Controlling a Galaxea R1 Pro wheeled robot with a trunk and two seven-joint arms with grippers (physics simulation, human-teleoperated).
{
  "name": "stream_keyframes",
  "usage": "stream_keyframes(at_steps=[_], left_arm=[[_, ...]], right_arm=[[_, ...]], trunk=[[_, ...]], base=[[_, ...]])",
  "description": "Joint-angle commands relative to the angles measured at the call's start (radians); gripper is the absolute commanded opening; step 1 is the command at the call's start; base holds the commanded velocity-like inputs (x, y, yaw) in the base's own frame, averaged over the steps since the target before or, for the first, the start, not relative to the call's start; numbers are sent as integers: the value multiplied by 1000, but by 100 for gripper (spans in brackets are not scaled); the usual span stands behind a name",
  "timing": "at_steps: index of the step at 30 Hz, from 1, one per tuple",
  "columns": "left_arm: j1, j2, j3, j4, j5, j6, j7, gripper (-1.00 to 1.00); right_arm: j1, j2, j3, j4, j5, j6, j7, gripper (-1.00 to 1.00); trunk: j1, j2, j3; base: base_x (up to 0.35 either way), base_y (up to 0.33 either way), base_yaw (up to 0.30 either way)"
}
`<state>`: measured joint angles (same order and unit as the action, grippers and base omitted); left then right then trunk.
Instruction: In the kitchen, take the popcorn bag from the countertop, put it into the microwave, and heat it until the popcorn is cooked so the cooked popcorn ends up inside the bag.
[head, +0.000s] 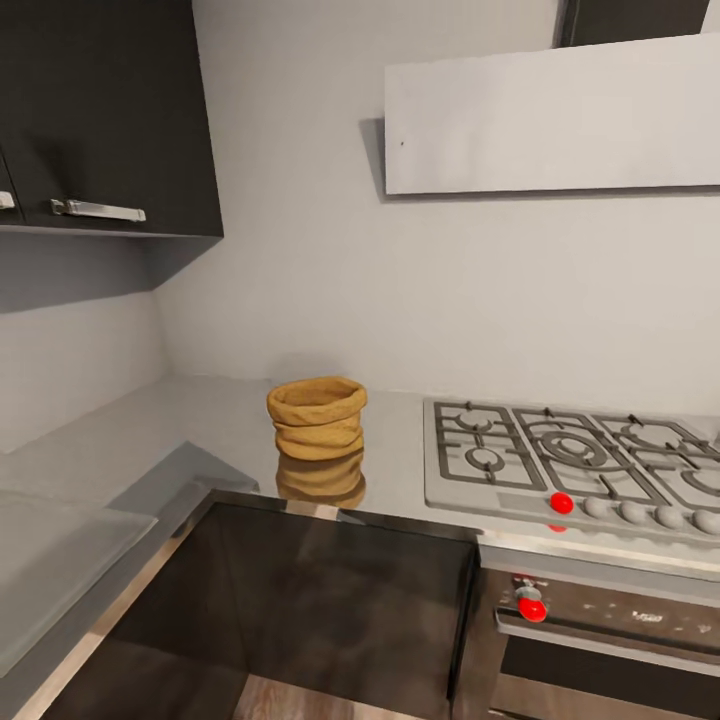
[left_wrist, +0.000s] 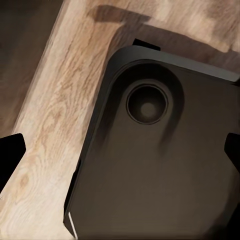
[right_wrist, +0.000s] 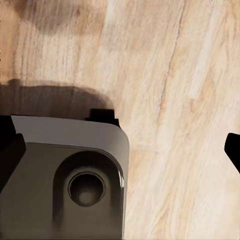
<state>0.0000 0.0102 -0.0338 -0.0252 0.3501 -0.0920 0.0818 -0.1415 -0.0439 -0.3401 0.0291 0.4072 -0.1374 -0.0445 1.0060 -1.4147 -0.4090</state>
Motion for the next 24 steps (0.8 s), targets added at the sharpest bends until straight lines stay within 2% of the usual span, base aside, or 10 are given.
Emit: stream_keyframes(at_steps=[1,24], left_arm=[[0,0,-4,-1,5,-2,3,100],[0,-1,-9,-1,-1,-2,1,100]], right_arm=[[-1,0,-8,3,10,-5,-5,100],[-1,-3,-6,3,12,-4,-3,100]], trunk=[[-4,7,2],[-92,168,74]], base=[[0,0,0],[0,0,0]])
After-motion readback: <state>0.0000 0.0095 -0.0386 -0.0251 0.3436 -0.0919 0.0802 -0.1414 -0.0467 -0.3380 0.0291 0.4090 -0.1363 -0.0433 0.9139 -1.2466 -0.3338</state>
